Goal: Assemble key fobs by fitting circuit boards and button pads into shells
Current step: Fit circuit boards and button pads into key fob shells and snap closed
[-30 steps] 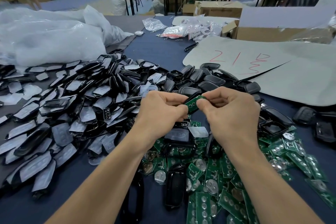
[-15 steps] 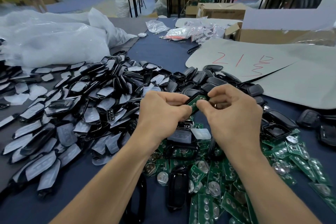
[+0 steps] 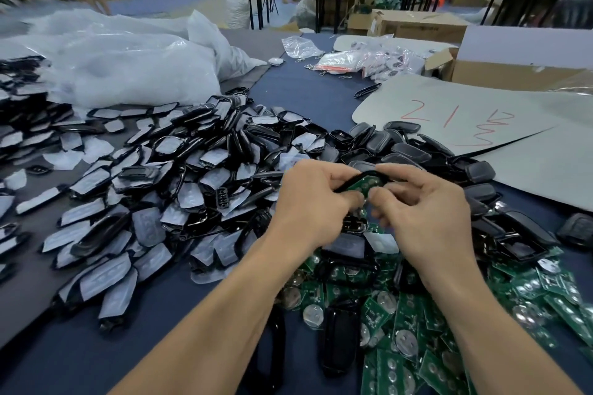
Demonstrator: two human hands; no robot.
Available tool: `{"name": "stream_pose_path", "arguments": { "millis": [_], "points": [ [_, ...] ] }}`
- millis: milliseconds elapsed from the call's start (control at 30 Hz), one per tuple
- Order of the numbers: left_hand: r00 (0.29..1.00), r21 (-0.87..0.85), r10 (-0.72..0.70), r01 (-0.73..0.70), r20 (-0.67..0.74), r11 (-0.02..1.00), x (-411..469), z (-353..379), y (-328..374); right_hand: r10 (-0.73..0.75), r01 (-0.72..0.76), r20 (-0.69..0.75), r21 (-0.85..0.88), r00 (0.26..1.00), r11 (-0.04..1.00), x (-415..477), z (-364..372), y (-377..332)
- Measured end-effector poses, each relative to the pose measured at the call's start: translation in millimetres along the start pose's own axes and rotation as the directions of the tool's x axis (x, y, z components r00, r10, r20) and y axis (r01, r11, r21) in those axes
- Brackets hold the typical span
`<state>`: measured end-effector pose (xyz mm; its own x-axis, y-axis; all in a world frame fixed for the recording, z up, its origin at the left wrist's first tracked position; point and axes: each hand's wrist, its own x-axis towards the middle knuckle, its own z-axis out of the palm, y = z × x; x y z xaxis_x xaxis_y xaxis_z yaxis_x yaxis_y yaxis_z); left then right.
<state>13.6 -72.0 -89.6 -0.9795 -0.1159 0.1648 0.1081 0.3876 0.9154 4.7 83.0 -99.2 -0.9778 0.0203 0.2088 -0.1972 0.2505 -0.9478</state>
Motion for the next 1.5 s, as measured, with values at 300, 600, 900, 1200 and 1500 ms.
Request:
{"name": "stream_pose_path", "arguments": {
  "millis": [300, 600, 900, 1200, 1500],
  "points": [
    [0.780, -0.552, -0.329, -0.026, -0.533, 0.833, 24, -76, -14, -0.107, 0.156, 0.189, -0.268, 0.976, 0.951, 0, 38, -24],
    [0.647, -0.732, -0.476, -0.193, -0.595, 0.653, 31, -98, -27, -0.099, 0.462, 0.559, -0.558, 0.823, 0.689, 41, 120, -58],
    [0.658, -0.746, -0.477, -0.200, -0.583, 0.635, 32, -97, -24, -0.154, 0.219, 0.190, -0.397, 0.970, 0.891, 31, 91, -46],
    [0.658, -0.734, -0.468, -0.196, -0.590, 0.650, 32, -96, -24, -0.132, 0.241, 0.262, -0.445, 0.956, 0.863, 15, 81, -52],
    [0.671, -0.716, -0.453, -0.170, -0.587, 0.677, 34, -91, -26, -0.280, 0.504, 0.422, -0.663, 0.862, 0.553, -1, 93, -40]
  ]
}}
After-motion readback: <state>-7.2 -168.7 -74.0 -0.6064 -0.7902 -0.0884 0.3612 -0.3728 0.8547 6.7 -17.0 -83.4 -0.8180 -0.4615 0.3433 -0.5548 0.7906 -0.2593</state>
